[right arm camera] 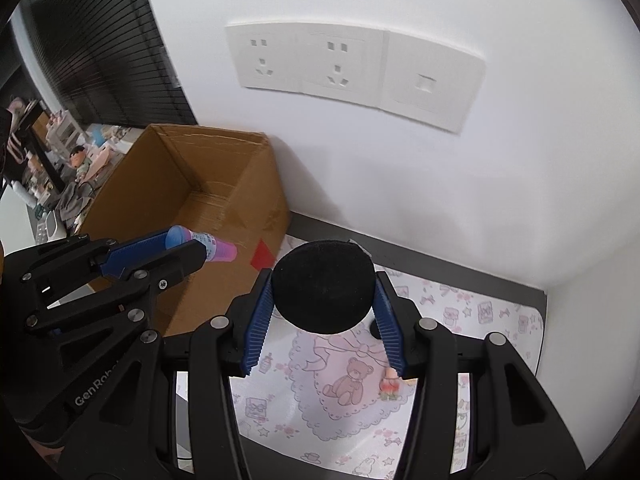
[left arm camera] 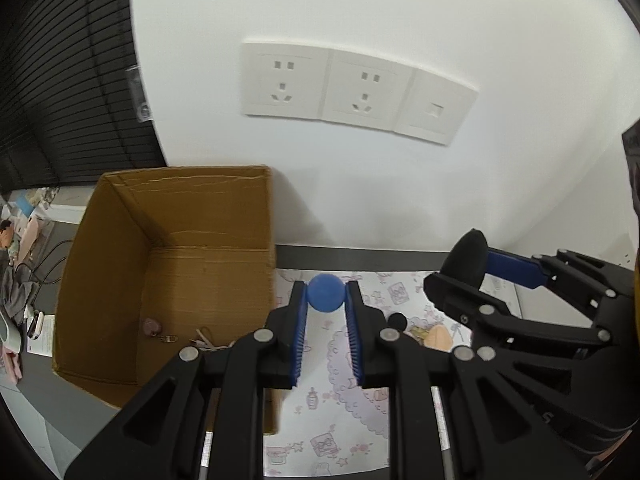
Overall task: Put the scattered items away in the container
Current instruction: 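Carry the bottle and black puff over the cardboard box, then open the left gripper to drop the bottle while the right gripper releases the black puff, then withdraw both grippers from the box back over the mat, then lower the left gripper to the gold binder clip while the right gripper descends to the beige puff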
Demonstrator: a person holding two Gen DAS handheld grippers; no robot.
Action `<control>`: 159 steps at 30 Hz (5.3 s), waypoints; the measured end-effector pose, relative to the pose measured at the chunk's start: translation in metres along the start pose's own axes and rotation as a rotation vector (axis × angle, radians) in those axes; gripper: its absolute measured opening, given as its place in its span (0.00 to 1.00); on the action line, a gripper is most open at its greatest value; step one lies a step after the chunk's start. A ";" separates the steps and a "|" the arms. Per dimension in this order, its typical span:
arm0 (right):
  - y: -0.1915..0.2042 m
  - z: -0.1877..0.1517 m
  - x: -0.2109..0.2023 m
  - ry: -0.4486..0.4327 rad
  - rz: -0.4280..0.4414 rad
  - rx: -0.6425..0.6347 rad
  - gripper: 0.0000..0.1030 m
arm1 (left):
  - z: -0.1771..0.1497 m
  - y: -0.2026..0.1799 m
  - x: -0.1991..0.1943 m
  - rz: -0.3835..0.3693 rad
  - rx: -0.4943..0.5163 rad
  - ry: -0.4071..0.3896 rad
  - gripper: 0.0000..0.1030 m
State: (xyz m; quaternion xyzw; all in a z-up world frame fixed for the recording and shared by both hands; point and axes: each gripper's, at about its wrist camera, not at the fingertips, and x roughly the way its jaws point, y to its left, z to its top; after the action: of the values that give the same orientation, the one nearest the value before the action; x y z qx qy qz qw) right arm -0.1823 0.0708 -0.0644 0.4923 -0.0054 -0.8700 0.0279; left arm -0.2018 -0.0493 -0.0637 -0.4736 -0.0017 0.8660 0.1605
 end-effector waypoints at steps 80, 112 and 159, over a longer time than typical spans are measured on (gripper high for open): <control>0.115 0.000 0.075 0.130 0.033 -0.104 1.00 | -0.050 0.155 0.013 0.163 -0.196 0.086 0.88; -0.098 -0.066 0.006 0.053 -0.080 0.157 1.00 | -0.026 -0.069 0.052 0.004 0.074 0.097 0.88; -0.248 -0.156 0.184 0.462 0.011 0.258 0.71 | -0.099 -0.164 0.284 -0.088 0.051 0.553 0.50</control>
State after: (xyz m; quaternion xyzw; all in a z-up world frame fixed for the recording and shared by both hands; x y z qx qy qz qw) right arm -0.1535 0.3108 -0.3112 0.6772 -0.1126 -0.7265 -0.0298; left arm -0.2170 0.1707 -0.3262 -0.6871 0.0436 0.6959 0.2042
